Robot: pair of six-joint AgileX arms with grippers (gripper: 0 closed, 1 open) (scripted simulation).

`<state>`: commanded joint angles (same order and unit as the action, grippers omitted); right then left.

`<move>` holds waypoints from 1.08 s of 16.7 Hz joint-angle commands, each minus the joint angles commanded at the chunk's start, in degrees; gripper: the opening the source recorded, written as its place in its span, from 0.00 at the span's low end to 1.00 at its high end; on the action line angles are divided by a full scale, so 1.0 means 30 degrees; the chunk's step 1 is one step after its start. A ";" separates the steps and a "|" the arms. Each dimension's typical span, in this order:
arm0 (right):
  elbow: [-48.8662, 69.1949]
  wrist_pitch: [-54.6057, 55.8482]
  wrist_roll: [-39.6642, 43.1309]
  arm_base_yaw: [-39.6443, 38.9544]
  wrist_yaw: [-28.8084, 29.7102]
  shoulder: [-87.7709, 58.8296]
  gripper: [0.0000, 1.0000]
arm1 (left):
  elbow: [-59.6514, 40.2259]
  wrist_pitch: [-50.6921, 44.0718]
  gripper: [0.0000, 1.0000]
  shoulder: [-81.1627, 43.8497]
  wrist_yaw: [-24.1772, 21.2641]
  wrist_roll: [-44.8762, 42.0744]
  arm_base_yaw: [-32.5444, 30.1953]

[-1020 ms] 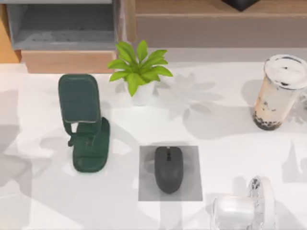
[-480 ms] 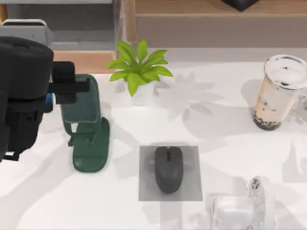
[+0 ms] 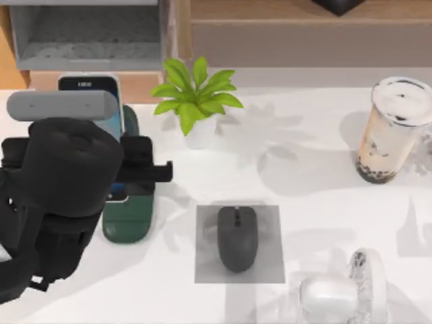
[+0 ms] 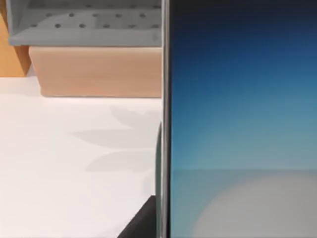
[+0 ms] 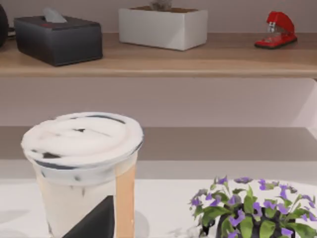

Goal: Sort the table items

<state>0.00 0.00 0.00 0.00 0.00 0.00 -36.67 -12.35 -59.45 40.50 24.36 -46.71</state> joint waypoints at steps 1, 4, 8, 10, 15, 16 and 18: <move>0.0000 0.0000 0.0000 0.0000 0.0000 0.0000 1.00 | 0.0000 0.0000 0.00 0.0000 0.0000 0.0000 0.0000; 0.0000 0.0000 0.0000 0.0000 0.0000 0.0000 1.00 | -0.0067 0.0215 0.00 -0.0144 -0.0178 -0.0067 -0.0101; 0.0000 0.0000 0.0000 0.0000 0.0000 0.0000 1.00 | -0.0166 0.2414 0.00 -0.0624 -0.1868 -0.0154 -0.2280; 0.0000 0.0000 0.0000 0.0000 0.0000 0.0000 1.00 | -0.0196 0.3842 0.00 -0.0776 -0.3017 -0.0279 -0.3455; 0.0000 0.0000 0.0000 0.0000 0.0000 0.0000 1.00 | 0.0187 0.5672 0.00 -0.0796 -0.3949 -0.1127 -0.3458; 0.0000 0.0000 0.0000 0.0000 0.0000 0.0000 1.00 | 0.0306 0.5669 0.00 -0.0844 -0.3765 -0.1314 -0.2957; 0.0000 0.0000 0.0000 0.0000 0.0000 0.0000 1.00 | 0.0494 0.5425 0.00 -0.1086 -0.3202 -0.1601 -0.1548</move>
<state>0.00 0.00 0.00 0.00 0.00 0.00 -35.19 3.93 -62.70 30.90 19.56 -51.35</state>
